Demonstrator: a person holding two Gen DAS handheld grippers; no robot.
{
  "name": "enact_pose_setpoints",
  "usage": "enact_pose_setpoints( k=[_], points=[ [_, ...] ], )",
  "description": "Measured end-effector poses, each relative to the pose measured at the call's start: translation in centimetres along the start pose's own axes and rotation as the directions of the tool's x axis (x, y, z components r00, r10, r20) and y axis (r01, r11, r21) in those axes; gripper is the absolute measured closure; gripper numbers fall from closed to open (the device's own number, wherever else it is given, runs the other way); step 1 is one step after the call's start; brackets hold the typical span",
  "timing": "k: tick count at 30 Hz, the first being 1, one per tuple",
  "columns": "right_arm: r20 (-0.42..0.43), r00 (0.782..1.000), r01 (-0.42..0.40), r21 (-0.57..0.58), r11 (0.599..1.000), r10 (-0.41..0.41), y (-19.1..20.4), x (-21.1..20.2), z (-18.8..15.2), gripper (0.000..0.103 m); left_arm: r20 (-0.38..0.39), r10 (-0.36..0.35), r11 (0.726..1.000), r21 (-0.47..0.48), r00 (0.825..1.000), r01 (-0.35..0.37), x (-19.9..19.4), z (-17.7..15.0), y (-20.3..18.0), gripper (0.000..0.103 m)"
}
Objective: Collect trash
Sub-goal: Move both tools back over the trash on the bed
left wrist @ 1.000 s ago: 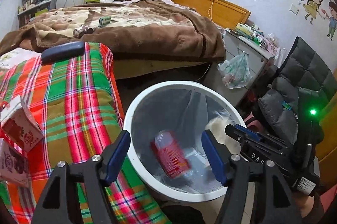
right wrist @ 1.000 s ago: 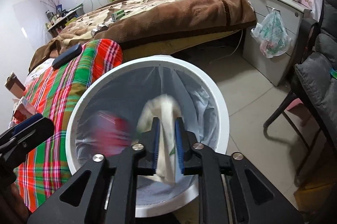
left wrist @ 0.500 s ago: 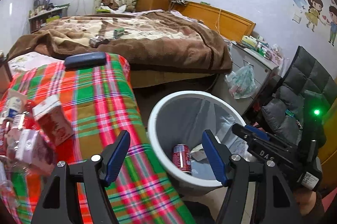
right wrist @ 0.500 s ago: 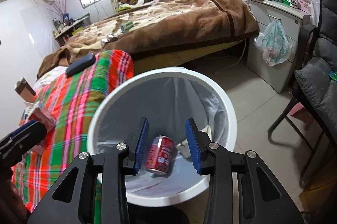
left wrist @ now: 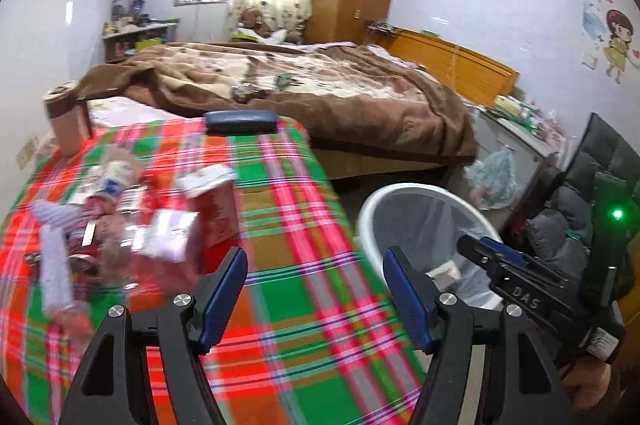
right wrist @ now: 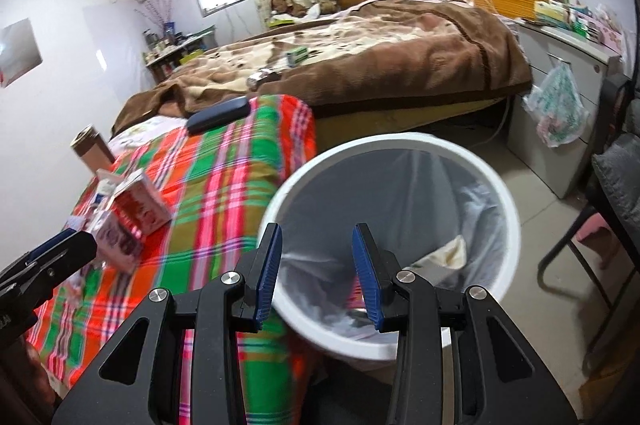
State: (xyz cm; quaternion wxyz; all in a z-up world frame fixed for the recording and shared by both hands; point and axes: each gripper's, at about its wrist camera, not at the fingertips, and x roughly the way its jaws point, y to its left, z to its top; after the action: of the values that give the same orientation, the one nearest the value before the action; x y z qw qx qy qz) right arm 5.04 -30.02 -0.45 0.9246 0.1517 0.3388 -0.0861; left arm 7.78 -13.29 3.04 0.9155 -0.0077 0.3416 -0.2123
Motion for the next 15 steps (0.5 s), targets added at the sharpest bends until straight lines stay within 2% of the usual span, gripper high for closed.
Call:
enact_pose_setpoints(
  k=[6, 10, 15],
  points=[
    [-0.007, 0.998, -0.066, -0.038, 0.997, 0.066, 3.0, 0.4, -0.9, 0.064, 0.026, 0.088, 0.995, -0.047, 0.996, -0.086, -2.3, -1.5, 3.8, 0.033],
    [-0.016, 0.994, -0.105, -0.068, 0.992, 0.104, 4.9, 0.7, -1.3, 0.052, 0.032, 0.137, 0.986, -0.103, 0.990, -0.133, -3.7, -2.6, 6.7, 0.033],
    [-0.027, 0.989, -0.148, -0.098, 0.984, 0.146, 7.4, 1.2, -1.8, 0.051, 0.027, 0.200, 0.969, -0.155, 0.979, -0.194, -4.8, -3.9, 10.0, 0.033]
  ],
)
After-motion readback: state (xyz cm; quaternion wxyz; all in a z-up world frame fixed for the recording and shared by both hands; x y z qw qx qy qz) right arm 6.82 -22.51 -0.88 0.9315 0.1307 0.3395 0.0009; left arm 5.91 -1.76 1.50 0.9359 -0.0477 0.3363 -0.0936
